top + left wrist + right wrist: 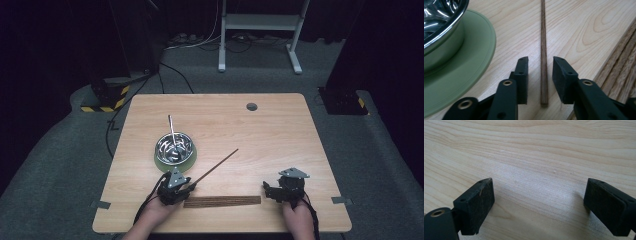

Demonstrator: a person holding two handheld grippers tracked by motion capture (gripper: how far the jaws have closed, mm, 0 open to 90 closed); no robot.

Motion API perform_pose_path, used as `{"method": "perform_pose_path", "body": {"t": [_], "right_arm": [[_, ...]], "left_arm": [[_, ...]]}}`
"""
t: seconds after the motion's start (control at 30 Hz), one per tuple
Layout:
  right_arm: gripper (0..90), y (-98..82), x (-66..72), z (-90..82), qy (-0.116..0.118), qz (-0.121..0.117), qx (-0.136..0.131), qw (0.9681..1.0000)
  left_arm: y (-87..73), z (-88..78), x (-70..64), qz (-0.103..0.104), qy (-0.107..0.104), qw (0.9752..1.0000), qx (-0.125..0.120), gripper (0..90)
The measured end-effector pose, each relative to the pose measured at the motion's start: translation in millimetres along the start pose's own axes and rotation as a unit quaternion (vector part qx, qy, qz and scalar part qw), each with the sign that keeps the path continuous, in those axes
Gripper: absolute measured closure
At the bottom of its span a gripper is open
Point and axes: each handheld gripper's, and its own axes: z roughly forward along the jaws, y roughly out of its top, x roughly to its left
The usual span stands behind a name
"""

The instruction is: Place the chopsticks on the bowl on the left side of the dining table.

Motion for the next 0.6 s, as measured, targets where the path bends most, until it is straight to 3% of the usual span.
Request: {"method": "perform_pose_path", "body": {"t": [0.17,0.4,0.6], "right_arm": [[9.4,-0.2,0.3,-0.2,0.002,0.0,0.001,1.0],[9.3,-0.3,0.8,0.7,0.0,-0.004,-0.004,1.0],[9.4,-0.6,2.2,0.3,0.007,-0.007,-0.002,0.9999]], "left_arm": [[-0.5,-0.6,0.7,0.0,-0.007,1.0,0.0,71.1],[-0.9,-0.6,-0.4,-0.009,0.003,1.0,-0.001,81.7],[-1.0,-1.2,-0.6,-0.001,0.007,1.0,0.0,83.2]]}}
